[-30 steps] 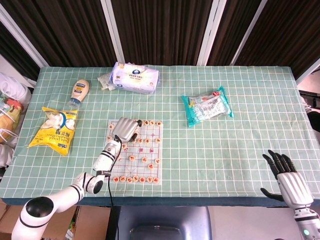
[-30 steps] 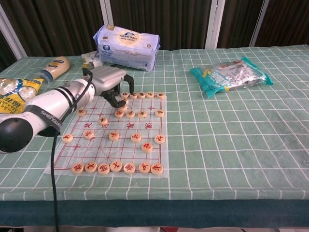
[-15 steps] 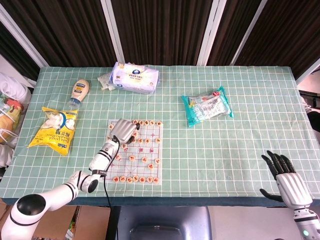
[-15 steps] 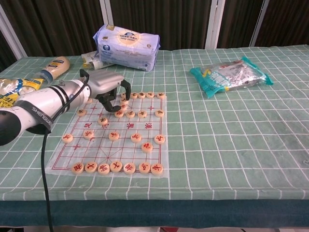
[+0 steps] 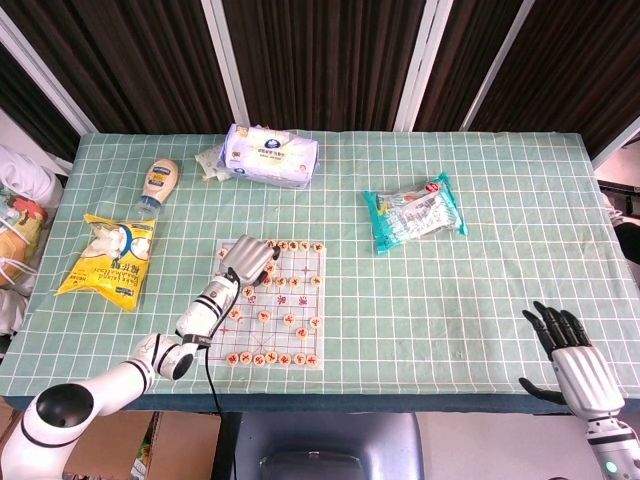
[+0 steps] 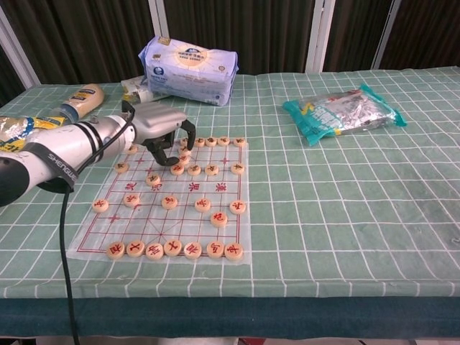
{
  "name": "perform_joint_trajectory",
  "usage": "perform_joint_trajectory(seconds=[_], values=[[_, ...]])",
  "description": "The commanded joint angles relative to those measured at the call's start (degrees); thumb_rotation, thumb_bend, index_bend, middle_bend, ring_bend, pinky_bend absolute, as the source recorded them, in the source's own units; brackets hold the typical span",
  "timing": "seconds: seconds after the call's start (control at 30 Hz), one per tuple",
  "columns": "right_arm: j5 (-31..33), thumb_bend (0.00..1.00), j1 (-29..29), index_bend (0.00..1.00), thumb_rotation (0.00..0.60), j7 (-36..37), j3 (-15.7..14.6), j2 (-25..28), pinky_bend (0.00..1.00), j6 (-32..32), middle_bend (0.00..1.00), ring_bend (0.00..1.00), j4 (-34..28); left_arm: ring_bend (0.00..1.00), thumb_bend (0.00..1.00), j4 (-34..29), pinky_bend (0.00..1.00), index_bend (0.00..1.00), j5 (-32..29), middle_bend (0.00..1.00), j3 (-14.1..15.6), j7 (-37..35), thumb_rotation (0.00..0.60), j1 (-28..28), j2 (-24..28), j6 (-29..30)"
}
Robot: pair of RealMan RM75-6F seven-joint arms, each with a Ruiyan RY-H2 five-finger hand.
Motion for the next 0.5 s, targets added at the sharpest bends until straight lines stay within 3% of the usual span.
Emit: perform_joint_trajectory(seconds=[0.03,0.5], values=[[0.0,0.29,0.0,0.00,0.600,-0.1,0.0,0.0,0.00,-0.1,0.00,0.00,0.0,1.00,0.36,0.3,1.00,0.42,1.0,1.00,0.7,-1.1,0.600,-0.2,0.1,-0.3],[0.3,0.29,0.0,0.00,0.600,-0.4,0.2,-0.1,0.00,-0.1,0.00,0.00,-0.1,1.00,0.36,2.5,1.00,0.43,2.8,1.00,2.0,-4.2,0.600,-1.1,-0.3,-1.1]])
